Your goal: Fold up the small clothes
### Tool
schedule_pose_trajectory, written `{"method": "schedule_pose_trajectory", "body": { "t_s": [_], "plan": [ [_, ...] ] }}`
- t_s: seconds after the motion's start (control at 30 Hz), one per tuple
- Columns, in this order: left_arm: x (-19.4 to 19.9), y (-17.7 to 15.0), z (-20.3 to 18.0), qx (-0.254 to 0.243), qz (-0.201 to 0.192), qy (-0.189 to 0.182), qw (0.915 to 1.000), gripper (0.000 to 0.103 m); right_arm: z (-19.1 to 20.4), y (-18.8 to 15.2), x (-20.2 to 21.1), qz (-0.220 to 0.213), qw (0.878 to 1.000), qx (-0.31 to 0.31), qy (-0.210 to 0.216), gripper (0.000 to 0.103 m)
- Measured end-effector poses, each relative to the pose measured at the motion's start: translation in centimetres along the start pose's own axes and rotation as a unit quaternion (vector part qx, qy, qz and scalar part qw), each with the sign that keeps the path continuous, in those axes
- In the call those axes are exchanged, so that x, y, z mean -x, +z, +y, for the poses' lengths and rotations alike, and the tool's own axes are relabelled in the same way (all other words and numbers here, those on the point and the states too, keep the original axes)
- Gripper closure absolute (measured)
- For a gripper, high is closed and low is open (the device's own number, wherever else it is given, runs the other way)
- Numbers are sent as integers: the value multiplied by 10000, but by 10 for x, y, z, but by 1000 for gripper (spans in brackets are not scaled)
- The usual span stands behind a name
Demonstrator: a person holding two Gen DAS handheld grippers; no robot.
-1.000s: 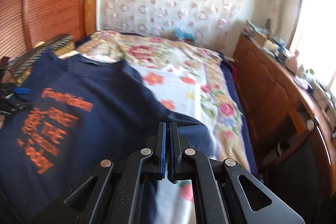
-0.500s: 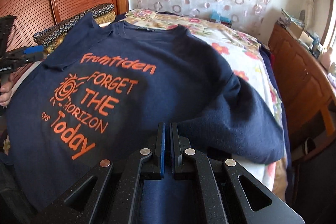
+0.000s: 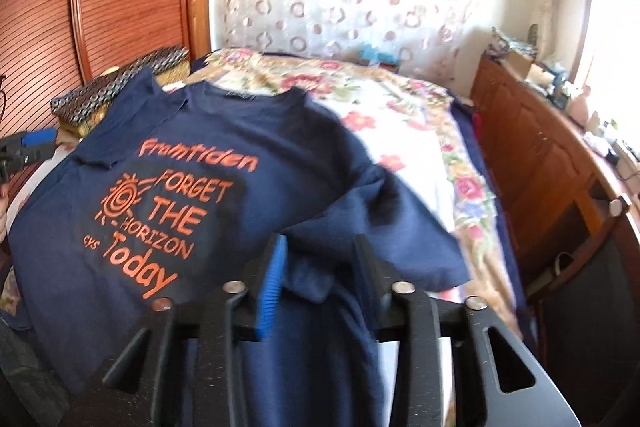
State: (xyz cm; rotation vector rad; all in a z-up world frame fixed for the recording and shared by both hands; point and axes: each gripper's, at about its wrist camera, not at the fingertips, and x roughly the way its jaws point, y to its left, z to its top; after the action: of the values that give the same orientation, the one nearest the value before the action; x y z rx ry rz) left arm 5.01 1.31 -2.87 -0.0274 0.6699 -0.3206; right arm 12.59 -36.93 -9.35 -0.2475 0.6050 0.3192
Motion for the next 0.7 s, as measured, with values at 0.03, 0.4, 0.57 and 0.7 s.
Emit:
{"method": "schedule_pose_trajectory", "body": {
  "t_s": [0.03,0.4,0.57,0.7],
  "plan": [
    [0,0,-2,-8,0,-16,10000,22,-2,-1,1,-23,10000,-10,-84,60],
    [-2,-5,-17,-153,24,-128,9998,22,-44,-15,-56,512,9943,-804,-479,59],
    [-5,-7,-19,-175,93,-151,9997,22,-53,-15,-73,770,9906,-1081,-341,59],
    [-4,-7,-19,-174,93,-147,9997,22,-53,-13,-70,823,9908,-1003,-382,59]
  ]
}}
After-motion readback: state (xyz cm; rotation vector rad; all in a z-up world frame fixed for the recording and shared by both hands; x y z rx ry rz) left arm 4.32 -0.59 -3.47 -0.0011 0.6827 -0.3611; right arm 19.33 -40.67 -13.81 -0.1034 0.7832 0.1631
